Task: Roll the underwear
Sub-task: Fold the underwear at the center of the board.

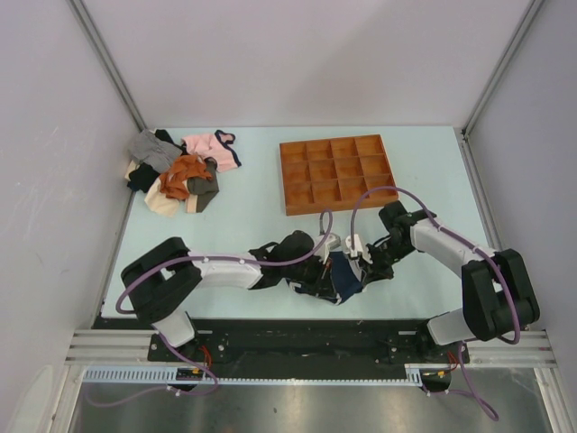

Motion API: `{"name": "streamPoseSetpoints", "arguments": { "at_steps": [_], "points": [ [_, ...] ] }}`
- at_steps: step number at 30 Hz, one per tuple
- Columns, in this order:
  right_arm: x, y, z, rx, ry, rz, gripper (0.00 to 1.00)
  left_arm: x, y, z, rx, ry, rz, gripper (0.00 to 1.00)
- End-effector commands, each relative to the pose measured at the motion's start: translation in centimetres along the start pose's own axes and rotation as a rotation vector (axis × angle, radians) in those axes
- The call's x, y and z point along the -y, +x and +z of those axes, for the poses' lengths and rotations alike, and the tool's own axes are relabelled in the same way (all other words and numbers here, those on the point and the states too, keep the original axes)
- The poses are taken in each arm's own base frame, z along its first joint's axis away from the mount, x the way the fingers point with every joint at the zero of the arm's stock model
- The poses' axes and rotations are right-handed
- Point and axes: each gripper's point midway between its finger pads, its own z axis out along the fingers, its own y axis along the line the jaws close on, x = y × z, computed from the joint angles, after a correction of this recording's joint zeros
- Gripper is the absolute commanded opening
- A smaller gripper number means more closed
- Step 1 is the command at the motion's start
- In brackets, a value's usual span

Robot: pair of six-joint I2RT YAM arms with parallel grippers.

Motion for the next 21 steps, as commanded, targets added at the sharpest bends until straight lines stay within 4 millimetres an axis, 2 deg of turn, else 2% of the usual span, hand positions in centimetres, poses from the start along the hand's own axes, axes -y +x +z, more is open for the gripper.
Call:
{"name": "streamPoseSetpoints", "arguments": {
  "at_steps": [1,3,4,6,7,10,11,13,14,15,16,17,18,19,21],
  "points": [
    [-0.3,0.3,0.2,0.001,-0.016,0.000,0.06,0.8,-0.1,0.7,0.017,0.031,-0.002,0.03],
    [-0.4,0.7,0.3,-0.015,-0.023,0.007,0.09,0.4,0.0,0.9,0.014,0.018,-0.013,0.10],
    [-0.5,0.9,0.4,-0.019,-0.027,0.011,0.16,0.2,0.2,0.9,0.011,0.007,-0.020,0.17],
    [-0.7,1.2,0.5,-0.026,-0.036,0.010,0.22,0.0,0.1,0.7,0.019,-0.010,-0.021,0.25],
    [-0.9,1.1,0.4,-0.026,-0.041,0.013,0.28,-0.1,-0.2,0.1,0.040,-0.034,-0.015,0.33],
    [-0.8,0.6,-0.3,-0.014,-0.011,-0.014,0.42,-1.0,-1.1,-1.4,0.098,-0.099,0.015,0.48],
    [-0.7,0.3,-0.5,-0.007,-0.001,-0.031,0.44,-0.2,-2.2,-2.7,0.148,-0.095,0.044,0.51],
    [-0.8,-0.4,-1.1,0.005,0.023,-0.092,0.49,-0.4,-2.7,-4.2,0.196,-0.119,0.112,0.58],
    [-1.0,-0.7,-1.2,0.013,0.019,-0.118,0.50,0.2,-3.9,-5.6,0.256,-0.128,0.150,0.60],
    [-1.1,-1.0,-1.3,0.018,0.021,-0.143,0.51,0.5,-4.3,-6.1,0.281,-0.125,0.184,0.62],
    [-1.3,-1.1,-1.2,0.022,0.008,-0.190,0.53,0.4,-3.8,-6.5,0.286,-0.122,0.253,0.67],
    [-1.5,-1.2,-1.0,0.030,-0.001,-0.210,0.54,1.7,-5.0,-7.5,0.357,-0.089,0.314,0.72],
    [-1.5,-1.3,-0.8,0.032,-0.002,-0.231,0.54,2.2,-5.0,-7.7,0.375,-0.076,0.403,0.76],
    [-1.2,-1.3,-0.6,0.030,0.004,-0.261,0.56,3.1,-3.8,-7.5,0.373,-0.043,0.474,0.77],
    [-1.5,-0.8,0.3,0.002,-0.007,-0.293,0.57,4.4,-4.3,-7.9,0.448,-0.040,0.626,0.80]
  ]
}}
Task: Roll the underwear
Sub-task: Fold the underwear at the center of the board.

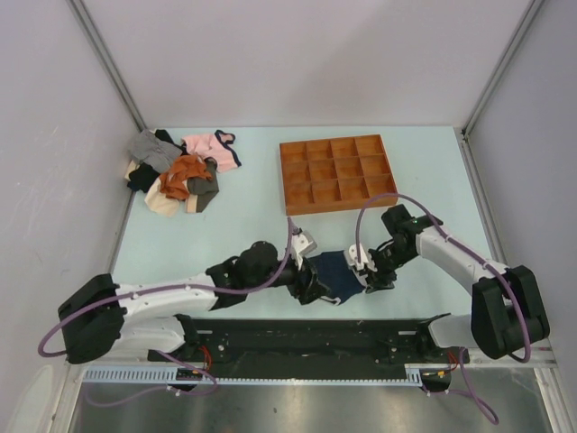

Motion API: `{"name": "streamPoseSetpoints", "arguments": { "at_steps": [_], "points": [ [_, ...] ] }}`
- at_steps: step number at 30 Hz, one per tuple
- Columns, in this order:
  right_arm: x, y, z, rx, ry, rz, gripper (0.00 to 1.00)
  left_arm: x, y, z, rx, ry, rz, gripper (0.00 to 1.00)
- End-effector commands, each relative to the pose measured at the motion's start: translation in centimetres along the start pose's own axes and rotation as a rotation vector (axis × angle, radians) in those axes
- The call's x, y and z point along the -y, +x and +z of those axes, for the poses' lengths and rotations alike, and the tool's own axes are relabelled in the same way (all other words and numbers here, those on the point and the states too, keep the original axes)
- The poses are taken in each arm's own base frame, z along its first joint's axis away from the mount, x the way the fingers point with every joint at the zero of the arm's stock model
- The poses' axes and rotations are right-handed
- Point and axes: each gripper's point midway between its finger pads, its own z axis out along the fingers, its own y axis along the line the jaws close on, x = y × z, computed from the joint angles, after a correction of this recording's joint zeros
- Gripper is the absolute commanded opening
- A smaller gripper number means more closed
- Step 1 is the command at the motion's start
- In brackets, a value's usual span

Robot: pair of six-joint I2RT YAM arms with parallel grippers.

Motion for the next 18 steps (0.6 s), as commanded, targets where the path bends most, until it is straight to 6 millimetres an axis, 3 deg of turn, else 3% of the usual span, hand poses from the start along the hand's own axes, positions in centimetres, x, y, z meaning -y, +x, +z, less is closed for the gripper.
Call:
{"name": "streamPoseSetpoints", "arguments": {
  "at_steps": [1,9,13,18],
  "points": [
    [-0.1,0.3,1.4,-0.020,-0.012,-0.141,0.57,2.0,0.0,-0.3,0.118,0.056,0.349,0.80],
    [0.5,2.8,3.5,-0.137,0.018,-0.237,0.56,0.4,2.4,-0.1,0.102,0.006,0.356,0.81],
    [0.7,3.5,4.0,-0.168,0.018,-0.246,0.52,-0.6,2.2,-0.5,0.106,-0.058,0.326,0.81],
    [0.8,4.1,4.5,-0.200,0.021,-0.260,0.42,-3.3,0.9,-0.8,0.140,-0.170,0.161,0.77]
  ]
}}
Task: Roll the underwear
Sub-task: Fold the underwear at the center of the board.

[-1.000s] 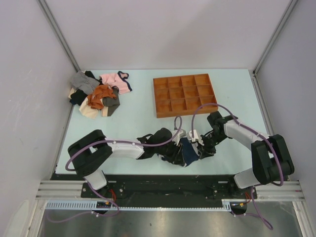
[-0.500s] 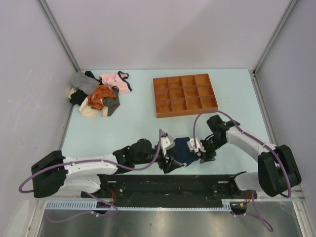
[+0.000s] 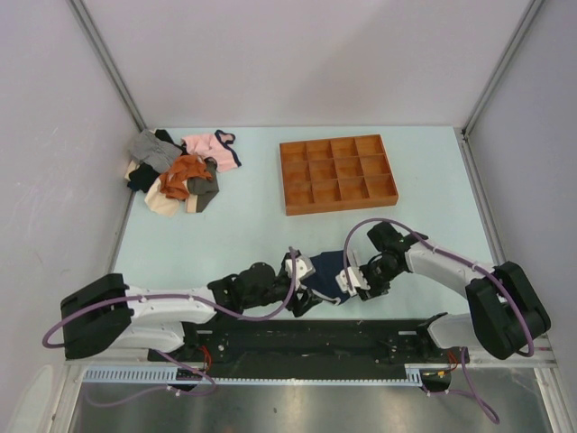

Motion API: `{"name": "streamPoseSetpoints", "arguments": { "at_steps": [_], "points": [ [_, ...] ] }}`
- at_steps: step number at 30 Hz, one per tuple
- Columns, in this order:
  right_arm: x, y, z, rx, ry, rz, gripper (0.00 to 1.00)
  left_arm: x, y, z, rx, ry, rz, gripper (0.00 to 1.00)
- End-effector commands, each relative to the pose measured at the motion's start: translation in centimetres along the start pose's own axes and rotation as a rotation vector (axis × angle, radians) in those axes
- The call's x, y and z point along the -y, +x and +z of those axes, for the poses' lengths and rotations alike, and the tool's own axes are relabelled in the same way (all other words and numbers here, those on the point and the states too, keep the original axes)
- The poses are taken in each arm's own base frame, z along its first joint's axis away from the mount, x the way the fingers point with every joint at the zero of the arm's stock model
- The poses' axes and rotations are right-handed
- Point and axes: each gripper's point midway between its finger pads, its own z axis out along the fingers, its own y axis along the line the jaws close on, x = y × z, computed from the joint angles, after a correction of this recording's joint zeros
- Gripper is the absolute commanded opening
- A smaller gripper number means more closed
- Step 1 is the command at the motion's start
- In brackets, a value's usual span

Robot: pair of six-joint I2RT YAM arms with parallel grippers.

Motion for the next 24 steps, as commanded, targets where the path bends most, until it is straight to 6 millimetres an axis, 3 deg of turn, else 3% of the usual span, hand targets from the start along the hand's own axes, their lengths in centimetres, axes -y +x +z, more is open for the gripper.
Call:
{"name": "streamPoseSetpoints", "arguments": {
  "at_steps": [1,3,10,13,14,15,17,18,19,21,22,24],
  "points": [
    [0.9,1.3,0.6,-0.070,0.034,-0.046,0.40,-2.3,-3.0,-0.1,0.103,-0.068,-0.151,0.76],
    [1.1,1.4,0.7,-0.081,0.041,-0.051,0.32,-3.4,-3.3,-0.1,0.123,-0.073,-0.261,0.70],
    [0.7,1.4,0.7,-0.091,0.022,-0.037,0.11,-2.7,-4.6,2.6,0.067,0.020,-0.348,0.58],
    [0.3,0.4,0.1,-0.062,-0.001,-0.018,0.07,-3.5,-4.4,4.7,-0.007,-0.005,-0.383,0.49],
    [-0.3,0.1,-0.2,-0.054,-0.021,0.001,0.07,-3.8,-4.4,5.1,-0.021,-0.013,-0.391,0.41],
    [0.2,-0.6,-0.6,-0.034,-0.011,-0.003,0.06,-4.1,-4.8,5.8,-0.032,-0.018,-0.397,0.39],
    [0.2,-1.2,-1.1,-0.019,-0.011,0.010,0.06,-4.7,-3.6,7.2,-0.080,-0.024,-0.425,0.34],
    [0.6,-1.7,-1.4,-0.006,-0.002,0.014,0.05,-4.9,-4.3,7.8,-0.075,-0.016,-0.429,0.32],
    [0.9,-1.9,-1.6,0.000,0.000,0.016,0.05,-5.0,-3.1,8.5,-0.116,-0.017,-0.442,0.30],
    [1.0,-2.3,-1.8,0.016,-0.006,0.040,0.04,-5.1,-3.4,9.6,-0.127,0.001,-0.446,0.25],
    [1.6,-2.6,-2.1,0.023,0.005,0.042,0.04,-5.2,-1.8,10.2,-0.179,-0.001,-0.457,0.23],
    [1.9,-2.8,-2.3,0.043,-0.003,0.067,0.03,-5.1,-1.8,11.1,-0.195,0.016,-0.455,0.18]
  ]
}}
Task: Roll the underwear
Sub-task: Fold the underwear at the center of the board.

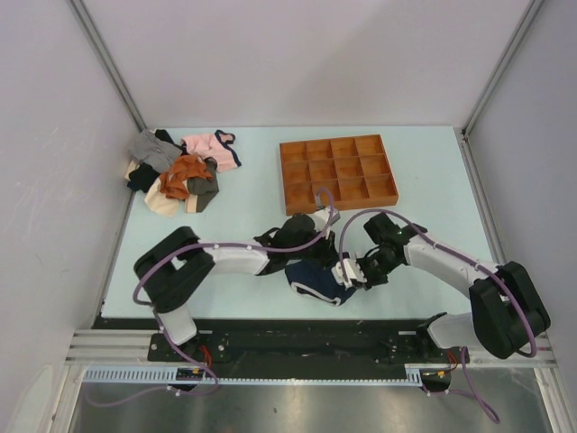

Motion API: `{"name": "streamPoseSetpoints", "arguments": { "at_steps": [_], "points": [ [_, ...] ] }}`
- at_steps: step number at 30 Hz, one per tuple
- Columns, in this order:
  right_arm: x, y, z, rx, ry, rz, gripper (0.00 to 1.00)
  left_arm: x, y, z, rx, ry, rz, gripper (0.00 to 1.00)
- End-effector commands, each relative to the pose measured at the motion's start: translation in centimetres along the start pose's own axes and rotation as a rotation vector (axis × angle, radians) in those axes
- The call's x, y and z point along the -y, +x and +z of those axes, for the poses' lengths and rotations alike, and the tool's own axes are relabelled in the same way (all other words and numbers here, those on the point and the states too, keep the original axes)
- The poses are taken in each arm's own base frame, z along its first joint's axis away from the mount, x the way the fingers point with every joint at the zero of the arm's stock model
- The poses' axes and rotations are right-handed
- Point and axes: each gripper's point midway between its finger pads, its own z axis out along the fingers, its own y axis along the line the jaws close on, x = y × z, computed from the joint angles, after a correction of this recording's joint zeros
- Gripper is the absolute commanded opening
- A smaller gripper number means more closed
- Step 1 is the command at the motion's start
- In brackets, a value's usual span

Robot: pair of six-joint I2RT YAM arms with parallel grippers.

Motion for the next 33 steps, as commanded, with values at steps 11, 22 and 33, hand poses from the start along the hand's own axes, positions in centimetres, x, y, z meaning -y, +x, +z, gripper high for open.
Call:
{"name": "streamPoseSetpoints", "arguments": {
  "at_steps": [11,22,33],
  "points": [
    [3.6,-1.8,-1.9,0.108,0.009,0.173,0.01,-2.8,3.5,3.7,-0.157,-0.035,-0.079,0.13],
    [6.0,-1.2,-2.0,0.131,-0.003,0.303,0.00,-2.2,-3.4,-0.5,0.067,-0.030,-0.062,0.31],
    [6.6,-1.4,-2.1,0.148,-0.014,0.333,0.00,-1.8,-1.4,-2.6,0.014,0.074,-0.057,0.33]
  ]
}}
